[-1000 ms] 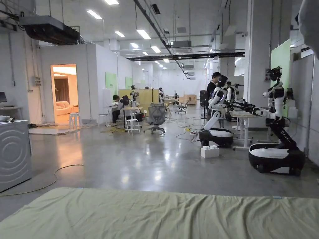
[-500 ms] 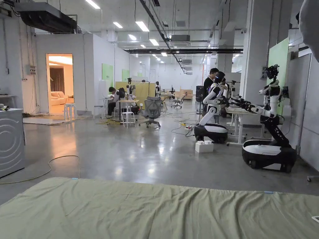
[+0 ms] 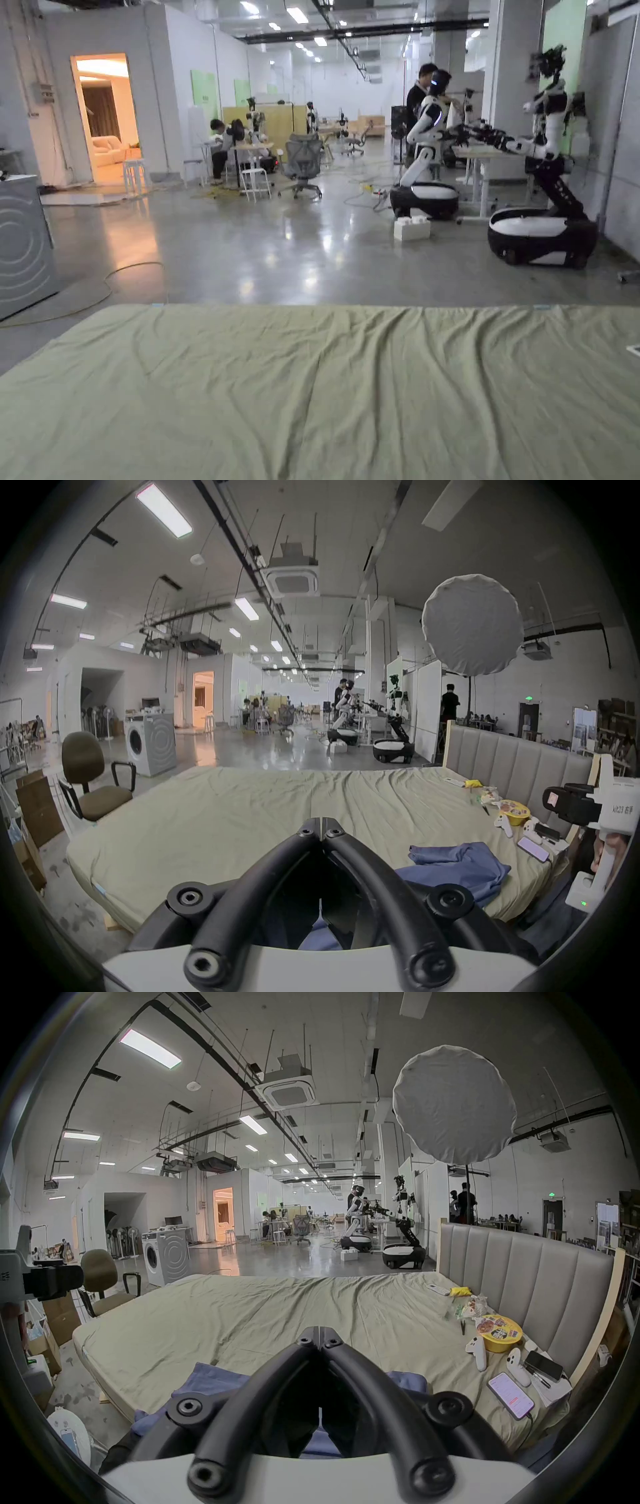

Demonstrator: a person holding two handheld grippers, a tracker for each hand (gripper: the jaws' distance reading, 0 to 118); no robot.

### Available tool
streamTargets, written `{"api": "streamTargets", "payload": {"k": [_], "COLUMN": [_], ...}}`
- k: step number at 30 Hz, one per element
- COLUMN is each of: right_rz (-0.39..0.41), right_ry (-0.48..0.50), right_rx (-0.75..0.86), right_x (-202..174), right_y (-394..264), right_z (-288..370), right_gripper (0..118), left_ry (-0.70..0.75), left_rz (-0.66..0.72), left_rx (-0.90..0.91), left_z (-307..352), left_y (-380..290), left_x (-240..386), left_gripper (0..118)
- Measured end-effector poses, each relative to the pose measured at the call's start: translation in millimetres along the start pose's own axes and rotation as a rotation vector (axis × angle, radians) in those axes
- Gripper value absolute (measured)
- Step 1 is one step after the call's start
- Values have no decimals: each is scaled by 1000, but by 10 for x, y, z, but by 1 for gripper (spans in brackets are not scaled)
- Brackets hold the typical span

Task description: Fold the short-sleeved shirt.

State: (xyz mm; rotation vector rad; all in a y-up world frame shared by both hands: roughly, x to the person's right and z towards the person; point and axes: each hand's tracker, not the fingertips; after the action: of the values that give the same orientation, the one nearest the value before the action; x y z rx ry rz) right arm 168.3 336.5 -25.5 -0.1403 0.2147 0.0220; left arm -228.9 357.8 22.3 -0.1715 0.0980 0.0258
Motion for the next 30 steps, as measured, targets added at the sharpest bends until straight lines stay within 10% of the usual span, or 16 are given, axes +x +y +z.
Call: {"api": "streamTargets", "payload": {"k": [6,11,21,30], "right_rz": [-40,-48,-119,-115], "right_ry": [-2,-47,-134,-174], "right_rx": [-91,-184,-290,-367], "right_x": [64,160,452,623], "right_y": [-248,-472,-749,-931], "right_z": [-129,-218,-144,-132], "right_gripper": [0,0,0,0], "left_ry": [-86,-89,-43,-57], "left_rz": [181,176,81,84], "left_rx": [-253,-445,-705,-780], "left_z": [-733,-1688,-3297,-3516], "left_y": [-390,-794,-1714,-1875], "left_x": [-120,-181,-88,91], "left_gripper": [5,75,71,10]}}
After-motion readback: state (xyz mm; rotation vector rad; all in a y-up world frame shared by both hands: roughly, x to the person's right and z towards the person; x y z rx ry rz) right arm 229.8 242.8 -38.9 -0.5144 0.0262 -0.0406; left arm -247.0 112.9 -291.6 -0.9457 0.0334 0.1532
